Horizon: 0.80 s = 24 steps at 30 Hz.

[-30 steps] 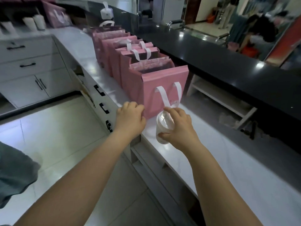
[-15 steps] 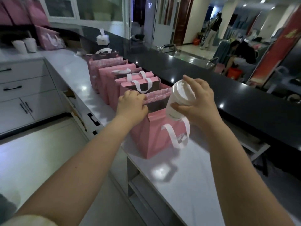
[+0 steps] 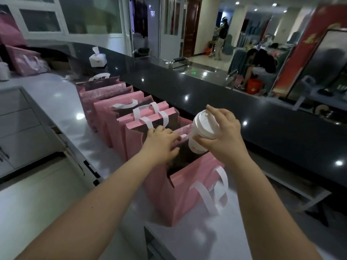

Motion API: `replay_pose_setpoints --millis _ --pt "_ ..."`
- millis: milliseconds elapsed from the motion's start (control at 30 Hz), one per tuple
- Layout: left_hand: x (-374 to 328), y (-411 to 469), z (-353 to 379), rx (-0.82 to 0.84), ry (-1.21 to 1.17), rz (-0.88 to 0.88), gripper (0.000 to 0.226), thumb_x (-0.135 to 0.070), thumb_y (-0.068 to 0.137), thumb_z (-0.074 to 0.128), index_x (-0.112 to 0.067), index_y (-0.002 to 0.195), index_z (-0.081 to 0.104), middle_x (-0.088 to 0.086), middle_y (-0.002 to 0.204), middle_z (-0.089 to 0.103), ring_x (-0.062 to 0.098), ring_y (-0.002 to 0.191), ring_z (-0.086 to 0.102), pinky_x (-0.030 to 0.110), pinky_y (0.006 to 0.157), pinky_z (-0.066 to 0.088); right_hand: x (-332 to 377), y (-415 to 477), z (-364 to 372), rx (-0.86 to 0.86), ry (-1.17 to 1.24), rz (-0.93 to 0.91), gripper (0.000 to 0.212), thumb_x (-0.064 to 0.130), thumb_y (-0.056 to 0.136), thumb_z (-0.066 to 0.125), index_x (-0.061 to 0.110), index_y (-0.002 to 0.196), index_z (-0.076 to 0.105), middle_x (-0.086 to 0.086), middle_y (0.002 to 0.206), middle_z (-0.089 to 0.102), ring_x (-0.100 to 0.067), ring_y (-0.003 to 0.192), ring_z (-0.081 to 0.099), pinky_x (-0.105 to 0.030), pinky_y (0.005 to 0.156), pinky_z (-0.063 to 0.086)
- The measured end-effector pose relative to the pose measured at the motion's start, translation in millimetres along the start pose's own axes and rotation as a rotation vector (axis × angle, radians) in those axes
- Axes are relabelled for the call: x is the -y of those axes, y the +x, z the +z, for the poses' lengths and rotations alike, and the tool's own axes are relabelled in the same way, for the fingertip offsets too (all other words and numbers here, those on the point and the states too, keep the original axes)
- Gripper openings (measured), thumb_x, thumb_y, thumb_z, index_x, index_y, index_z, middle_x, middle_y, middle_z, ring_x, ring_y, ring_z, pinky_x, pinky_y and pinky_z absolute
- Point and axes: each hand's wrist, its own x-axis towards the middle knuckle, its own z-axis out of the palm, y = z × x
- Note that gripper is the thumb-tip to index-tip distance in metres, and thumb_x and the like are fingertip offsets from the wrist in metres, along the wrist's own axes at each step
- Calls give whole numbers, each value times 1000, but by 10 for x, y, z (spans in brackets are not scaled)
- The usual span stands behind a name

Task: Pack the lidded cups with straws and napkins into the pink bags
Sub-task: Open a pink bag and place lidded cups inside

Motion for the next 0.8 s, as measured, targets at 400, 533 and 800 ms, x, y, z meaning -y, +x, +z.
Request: replay_pose_setpoints --millis 400,533,800 --pt "41 782 -22 76 -15 509 45 -33 88 57 -28 133 52 -1 135 52 26 128 39 47 103 35 266 -169 -163 -320 -204 161 87 34 69 83 40 143 38 15 133 32 -6 117 22 -12 93 21" --pt "-154 1000 88 122 37 644 52 -33 91 57 -30 141 43 -2 142 46 25 134 34 47 107 33 378 -320 -167 -333 -236 220 88 33 68 85 39 143 39 10 139 33 -14 125 27 -29 101 26" --pt "-480 1162 246 99 154 789 25 -37 95 53 -31 118 63 -7 120 63 20 119 48 43 101 30 358 -629 -252 -357 -330 341 87 32 67 84 36 143 41 8 139 35 -18 125 28 -32 104 28"
